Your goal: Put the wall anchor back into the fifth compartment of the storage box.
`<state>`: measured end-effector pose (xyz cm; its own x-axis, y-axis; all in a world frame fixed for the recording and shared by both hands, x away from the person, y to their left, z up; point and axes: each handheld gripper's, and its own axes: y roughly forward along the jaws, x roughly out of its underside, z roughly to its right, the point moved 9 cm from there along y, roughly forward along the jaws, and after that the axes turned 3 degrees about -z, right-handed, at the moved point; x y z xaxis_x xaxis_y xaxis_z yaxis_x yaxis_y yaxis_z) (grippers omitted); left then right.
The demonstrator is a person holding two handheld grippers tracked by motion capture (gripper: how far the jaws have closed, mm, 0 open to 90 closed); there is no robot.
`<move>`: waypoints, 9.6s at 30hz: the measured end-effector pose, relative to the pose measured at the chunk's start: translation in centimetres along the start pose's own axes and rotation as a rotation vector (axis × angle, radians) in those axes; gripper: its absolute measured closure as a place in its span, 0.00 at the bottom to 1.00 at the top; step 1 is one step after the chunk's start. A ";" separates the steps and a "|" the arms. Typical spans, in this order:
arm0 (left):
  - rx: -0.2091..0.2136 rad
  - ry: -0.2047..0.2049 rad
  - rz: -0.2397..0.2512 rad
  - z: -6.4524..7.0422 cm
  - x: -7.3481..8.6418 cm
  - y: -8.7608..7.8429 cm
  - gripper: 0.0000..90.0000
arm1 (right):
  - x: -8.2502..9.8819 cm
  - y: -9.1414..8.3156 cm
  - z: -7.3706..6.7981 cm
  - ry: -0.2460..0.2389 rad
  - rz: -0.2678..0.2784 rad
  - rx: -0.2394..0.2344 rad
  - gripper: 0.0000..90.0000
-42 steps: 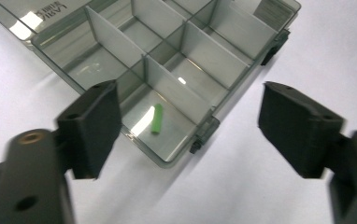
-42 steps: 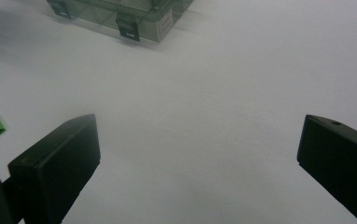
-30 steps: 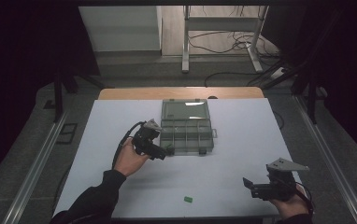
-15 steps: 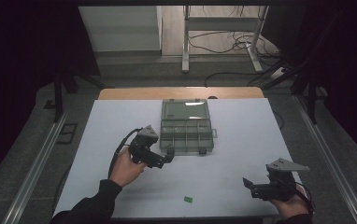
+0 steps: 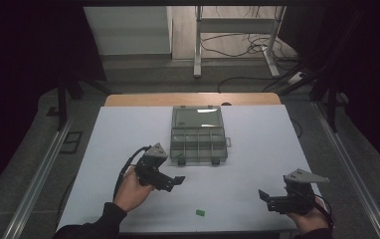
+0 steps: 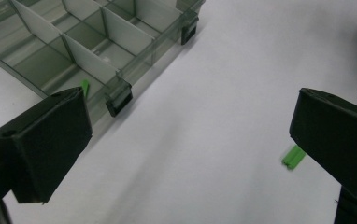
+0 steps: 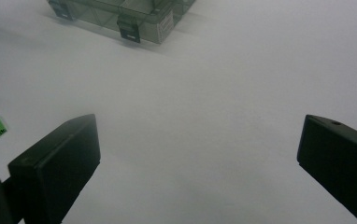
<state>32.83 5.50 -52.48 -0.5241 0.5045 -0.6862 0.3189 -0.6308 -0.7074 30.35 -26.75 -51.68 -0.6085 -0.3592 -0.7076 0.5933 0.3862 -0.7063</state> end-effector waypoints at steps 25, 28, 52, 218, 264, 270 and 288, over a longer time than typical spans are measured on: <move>0.103 0.075 -0.142 5.0 1.8 2.5 0.07 | 0.0 -0.1 0.0 -0.003 0.005 -0.002 0.00; 0.113 0.100 -0.178 5.5 2.3 3.3 0.15 | 0.0 -0.1 0.0 -0.004 0.004 -0.002 0.00; 0.224 0.165 -0.289 8.8 3.8 7.5 0.86 | 0.0 0.0 -0.1 -0.007 -0.005 -0.007 0.00; -0.087 -0.037 -0.130 -6.7 -3.1 3.6 0.43 | 0.1 0.4 -0.4 -0.032 -0.033 -0.020 0.00; 0.103 0.117 -0.248 4.9 2.2 4.0 0.09 | 0.0 0.4 -0.5 -0.038 -0.030 -0.022 0.00; 0.109 0.211 -0.312 6.2 3.1 5.3 0.18 | 0.0 0.4 -0.5 -0.042 -0.032 -0.023 0.00; 0.139 0.352 -0.369 9.3 4.2 7.5 0.77 | 0.1 0.5 -0.6 -0.047 -0.039 -0.027 0.00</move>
<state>25.67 -2.57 -59.09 -0.2769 0.8602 -0.4283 0.0428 -0.4342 -0.8998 30.29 -26.08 -52.07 -0.6051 -0.4135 -0.6803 0.5552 0.3933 -0.7329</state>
